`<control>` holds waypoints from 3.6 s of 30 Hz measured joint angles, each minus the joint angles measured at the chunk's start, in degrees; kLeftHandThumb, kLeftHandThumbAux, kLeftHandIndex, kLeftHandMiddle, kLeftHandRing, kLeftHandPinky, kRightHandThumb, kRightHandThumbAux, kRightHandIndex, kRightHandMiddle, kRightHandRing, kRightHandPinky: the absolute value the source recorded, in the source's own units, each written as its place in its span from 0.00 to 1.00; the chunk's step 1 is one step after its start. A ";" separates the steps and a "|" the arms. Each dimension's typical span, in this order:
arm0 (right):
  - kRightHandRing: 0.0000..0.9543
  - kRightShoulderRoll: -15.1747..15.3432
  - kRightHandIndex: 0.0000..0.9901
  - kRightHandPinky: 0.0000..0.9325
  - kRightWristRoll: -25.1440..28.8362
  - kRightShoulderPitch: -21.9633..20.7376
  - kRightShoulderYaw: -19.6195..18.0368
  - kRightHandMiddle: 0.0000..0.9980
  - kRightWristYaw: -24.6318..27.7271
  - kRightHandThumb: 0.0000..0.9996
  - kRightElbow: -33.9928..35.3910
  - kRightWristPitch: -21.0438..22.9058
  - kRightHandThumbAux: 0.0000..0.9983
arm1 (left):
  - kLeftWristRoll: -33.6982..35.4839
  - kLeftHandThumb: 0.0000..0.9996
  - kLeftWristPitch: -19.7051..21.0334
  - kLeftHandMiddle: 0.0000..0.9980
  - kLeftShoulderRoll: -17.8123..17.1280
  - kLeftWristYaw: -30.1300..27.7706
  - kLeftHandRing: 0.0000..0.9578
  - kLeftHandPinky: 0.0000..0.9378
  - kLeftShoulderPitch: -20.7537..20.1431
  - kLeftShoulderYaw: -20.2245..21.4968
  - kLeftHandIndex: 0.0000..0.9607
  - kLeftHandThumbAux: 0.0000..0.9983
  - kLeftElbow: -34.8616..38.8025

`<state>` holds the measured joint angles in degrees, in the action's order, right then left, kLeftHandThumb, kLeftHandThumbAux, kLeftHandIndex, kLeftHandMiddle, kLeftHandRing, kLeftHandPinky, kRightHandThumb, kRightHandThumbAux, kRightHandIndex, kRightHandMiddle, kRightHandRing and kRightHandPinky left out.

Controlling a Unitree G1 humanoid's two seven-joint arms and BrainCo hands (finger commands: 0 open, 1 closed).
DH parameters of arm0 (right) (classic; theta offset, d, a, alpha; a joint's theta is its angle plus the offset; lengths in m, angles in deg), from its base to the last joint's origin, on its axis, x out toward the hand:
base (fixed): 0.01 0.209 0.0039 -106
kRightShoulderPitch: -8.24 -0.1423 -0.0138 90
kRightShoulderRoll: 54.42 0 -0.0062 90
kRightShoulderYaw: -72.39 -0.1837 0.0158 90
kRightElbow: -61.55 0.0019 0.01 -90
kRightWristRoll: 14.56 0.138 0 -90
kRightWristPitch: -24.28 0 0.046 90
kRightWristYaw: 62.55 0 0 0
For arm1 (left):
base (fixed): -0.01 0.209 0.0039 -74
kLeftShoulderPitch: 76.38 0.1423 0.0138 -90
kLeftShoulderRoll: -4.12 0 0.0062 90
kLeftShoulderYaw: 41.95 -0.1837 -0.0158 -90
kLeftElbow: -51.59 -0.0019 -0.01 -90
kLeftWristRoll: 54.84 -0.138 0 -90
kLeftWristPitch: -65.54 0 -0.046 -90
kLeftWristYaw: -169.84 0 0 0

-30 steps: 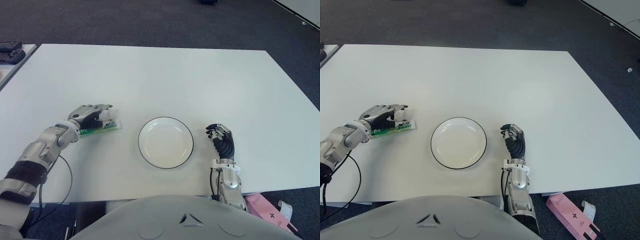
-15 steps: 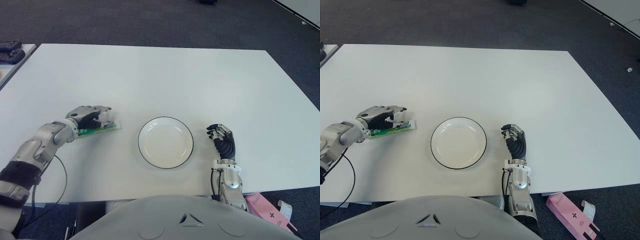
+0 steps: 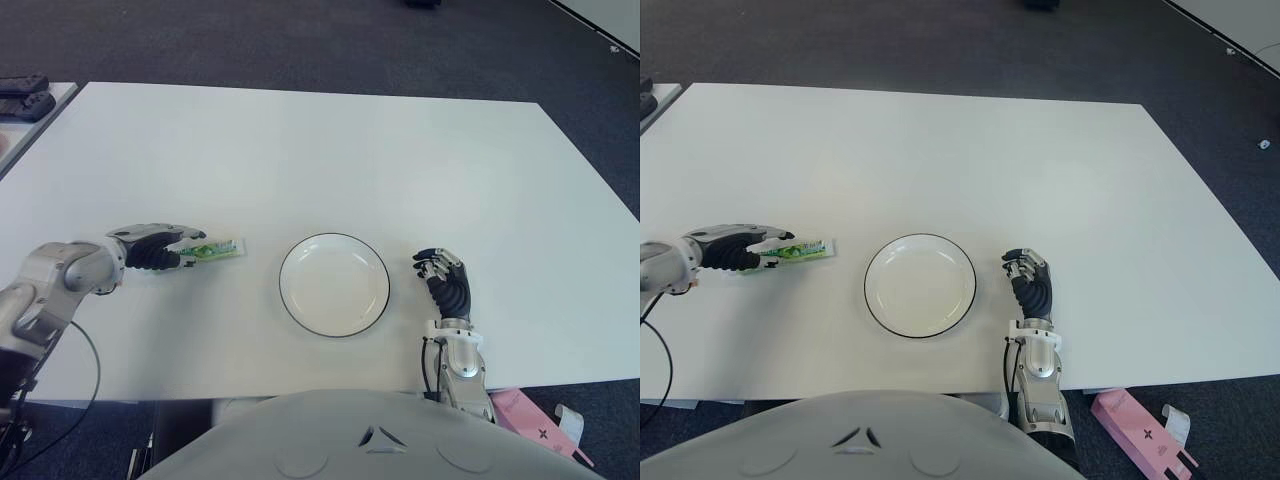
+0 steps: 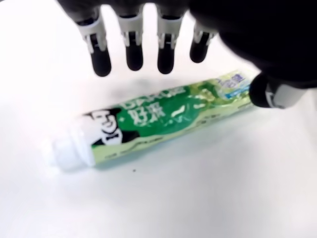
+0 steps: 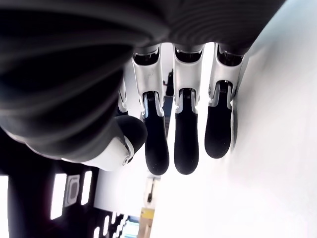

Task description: Put the toothpaste on the table into the plate.

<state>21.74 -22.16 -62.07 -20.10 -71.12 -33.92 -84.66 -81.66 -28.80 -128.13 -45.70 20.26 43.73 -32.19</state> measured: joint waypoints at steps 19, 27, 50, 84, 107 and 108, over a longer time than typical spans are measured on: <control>0.50 0.02 0.43 0.52 0.04 -0.12 -0.10 0.48 0.28 0.71 -0.14 -0.09 0.73 | 1.89 0.49 0.19 0.15 -2.50 -2.45 0.10 0.06 6.99 11.34 0.12 0.22 5.91; 0.50 0.01 0.43 0.51 0.07 -0.18 -0.04 0.48 0.44 0.71 -0.18 -0.09 0.73 | -0.45 0.50 0.19 0.17 -2.36 -1.29 0.11 0.10 8.36 11.64 0.13 0.18 4.23; 0.50 -0.10 0.43 0.51 0.19 -0.01 -0.11 0.48 0.69 0.72 -0.11 -0.33 0.73 | -9.28 0.44 -1.36 0.17 1.53 6.96 0.19 0.26 8.64 6.73 0.13 0.19 0.33; 0.51 -0.43 0.43 0.53 -0.15 2.44 0.13 0.48 0.24 0.71 2.14 -0.12 0.73 | -15.27 0.41 -3.04 0.16 3.76 11.05 0.21 0.32 3.57 -3.69 0.08 0.22 -3.46; 0.50 -0.45 0.43 0.52 -0.20 4.66 -0.02 0.48 0.06 0.71 4.63 1.23 0.73 | -35.12 0.48 -0.08 0.13 7.83 23.67 0.09 0.12 -0.07 -14.41 0.10 0.26 -5.56; 0.50 -0.43 0.43 0.52 -0.20 4.72 -0.04 0.48 0.06 0.71 4.67 1.22 0.73 | -36.16 0.49 0.33 0.13 7.99 23.91 0.09 0.12 0.11 -14.86 0.09 0.26 -5.14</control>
<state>21.31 -22.35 -57.35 -20.15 -71.06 -29.25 -83.44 -117.82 -28.46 -120.15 -21.79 20.38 28.87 -37.32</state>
